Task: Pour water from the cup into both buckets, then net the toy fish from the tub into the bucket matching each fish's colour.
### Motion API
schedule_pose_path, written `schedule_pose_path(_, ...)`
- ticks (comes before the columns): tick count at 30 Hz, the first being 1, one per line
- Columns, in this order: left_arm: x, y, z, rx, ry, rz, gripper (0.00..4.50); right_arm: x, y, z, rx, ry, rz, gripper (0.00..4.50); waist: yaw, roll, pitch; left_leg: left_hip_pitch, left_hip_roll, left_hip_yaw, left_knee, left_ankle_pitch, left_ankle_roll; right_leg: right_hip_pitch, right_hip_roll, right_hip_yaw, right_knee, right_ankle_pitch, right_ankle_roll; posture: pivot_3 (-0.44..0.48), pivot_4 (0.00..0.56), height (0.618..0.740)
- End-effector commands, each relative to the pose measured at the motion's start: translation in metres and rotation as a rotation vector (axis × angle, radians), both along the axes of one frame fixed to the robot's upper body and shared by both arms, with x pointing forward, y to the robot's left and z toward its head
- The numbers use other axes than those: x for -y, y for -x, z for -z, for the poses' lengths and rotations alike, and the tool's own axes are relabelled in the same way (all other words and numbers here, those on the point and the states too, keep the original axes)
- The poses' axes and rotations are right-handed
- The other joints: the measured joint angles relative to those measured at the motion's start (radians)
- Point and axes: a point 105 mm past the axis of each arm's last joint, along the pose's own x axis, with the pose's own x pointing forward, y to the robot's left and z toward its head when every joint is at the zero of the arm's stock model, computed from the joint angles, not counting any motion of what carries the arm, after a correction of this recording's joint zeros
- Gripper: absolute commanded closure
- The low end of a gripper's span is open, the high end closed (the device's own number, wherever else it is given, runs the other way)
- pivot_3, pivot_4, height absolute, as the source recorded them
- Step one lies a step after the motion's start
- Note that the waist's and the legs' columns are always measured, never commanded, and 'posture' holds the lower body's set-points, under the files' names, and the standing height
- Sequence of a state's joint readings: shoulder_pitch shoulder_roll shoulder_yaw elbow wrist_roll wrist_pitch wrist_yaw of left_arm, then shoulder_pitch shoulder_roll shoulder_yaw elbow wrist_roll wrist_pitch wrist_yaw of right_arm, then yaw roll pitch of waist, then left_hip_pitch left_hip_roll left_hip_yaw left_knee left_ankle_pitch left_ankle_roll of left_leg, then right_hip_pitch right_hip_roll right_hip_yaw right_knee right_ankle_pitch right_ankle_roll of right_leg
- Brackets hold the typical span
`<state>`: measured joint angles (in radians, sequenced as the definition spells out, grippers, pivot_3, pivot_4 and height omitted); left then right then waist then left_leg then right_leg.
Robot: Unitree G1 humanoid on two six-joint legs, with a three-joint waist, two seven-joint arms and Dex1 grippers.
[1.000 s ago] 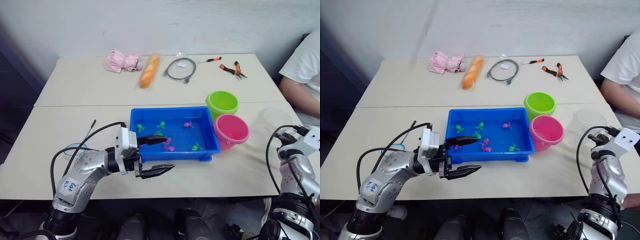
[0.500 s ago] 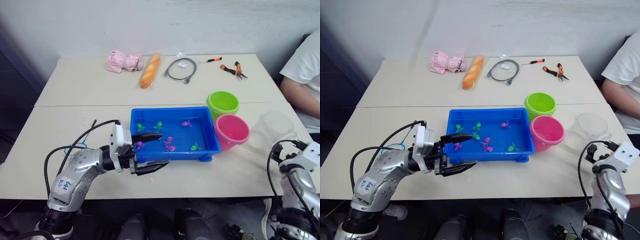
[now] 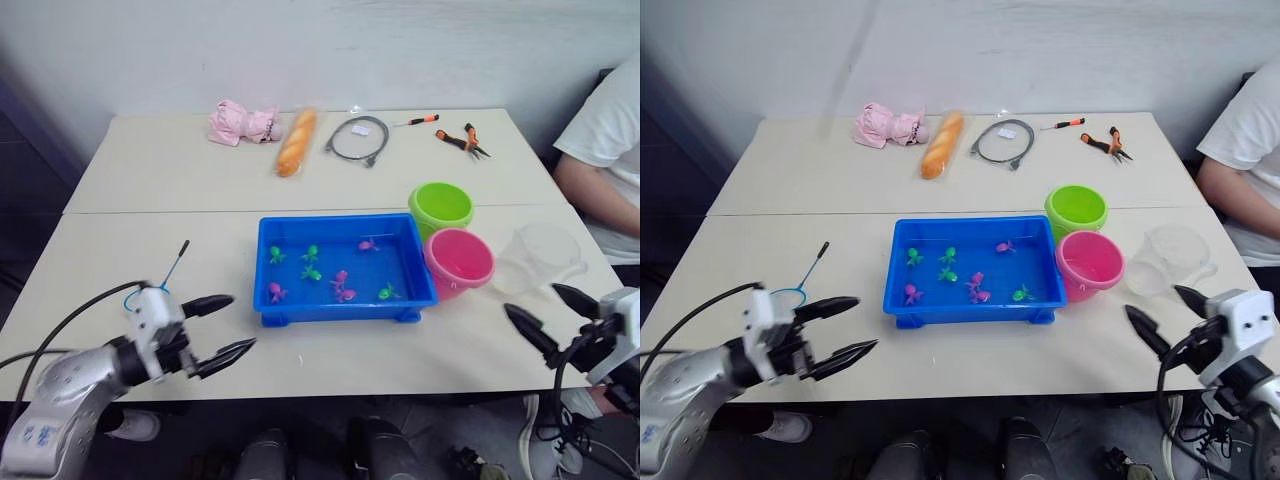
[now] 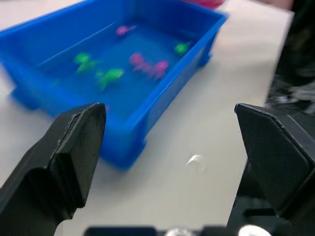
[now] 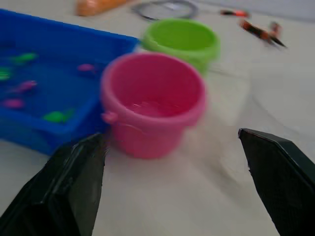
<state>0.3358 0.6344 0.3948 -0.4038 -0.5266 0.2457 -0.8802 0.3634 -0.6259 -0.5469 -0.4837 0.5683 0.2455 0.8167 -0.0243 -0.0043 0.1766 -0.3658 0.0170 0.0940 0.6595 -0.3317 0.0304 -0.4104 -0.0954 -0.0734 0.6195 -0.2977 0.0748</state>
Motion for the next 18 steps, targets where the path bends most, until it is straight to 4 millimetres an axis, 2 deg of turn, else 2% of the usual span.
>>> schedule_pose_path(1,-0.04,0.008,0.002,0.064,-0.058,-0.186,0.0,-0.027,0.011,-0.009,0.104,0.085,-0.231,0.03,0.011,-0.001,0.0,0.0,0.0,0.0,0.0,0.0,0.001,0.0,0.0,0.0,-0.001,0.0,0.0,0.0,0.15,0.738)
schedule_pose_path(3,-0.077,0.019,0.012,0.068,-0.047,-0.398,0.0,-0.044,0.014,-0.011,0.154,0.058,-0.361,0.03,0.021,-0.001,0.001,-0.002,-0.001,0.0,0.001,-0.001,0.002,0.0,-0.002,0.0,-0.002,0.0,0.0,0.0,0.15,0.738)
schedule_pose_path(5,-0.105,0.033,0.022,0.056,-0.044,-0.555,0.0,-0.055,0.019,-0.009,0.174,0.061,-0.46,0.03,0.023,-0.002,0.001,-0.002,-0.001,0.0,0.001,-0.002,0.003,0.0,-0.003,0.0,-0.003,0.0,0.0,0.0,0.15,0.738)
schedule_pose_path(10,-0.146,0.07,0.044,-0.001,0.028,-0.852,0.0,-0.069,0.023,-0.006,0.231,0.084,-0.568,0.03,0.029,-0.004,0.001,-0.003,-0.001,-0.001,0.001,-0.006,0.003,-0.001,-0.003,-0.001,-0.005,-0.001,-0.001,0.0,0.15,0.738)
schedule_pose_path(14,-0.161,0.085,0.056,-0.001,0.074,-1.02,0.0,-0.077,0.024,-0.01,0.287,0.093,-0.604,0.03,0.026,-0.005,0.001,-0.003,-0.001,-0.001,0.001,-0.007,0.003,0.0,-0.003,-0.001,-0.008,0.0,-0.001,0.0,0.15,0.738)
schedule_pose_path(18,-0.141,0.063,0.048,0.052,0.144,-0.981,0.0,-0.082,0.02,-0.014,0.336,0.099,-0.611,0.03,0.029,-0.006,0.0,-0.003,-0.001,-0.001,0.001,-0.008,0.001,0.0,-0.003,-0.002,-0.007,0.0,-0.001,0.0,0.15,0.738)
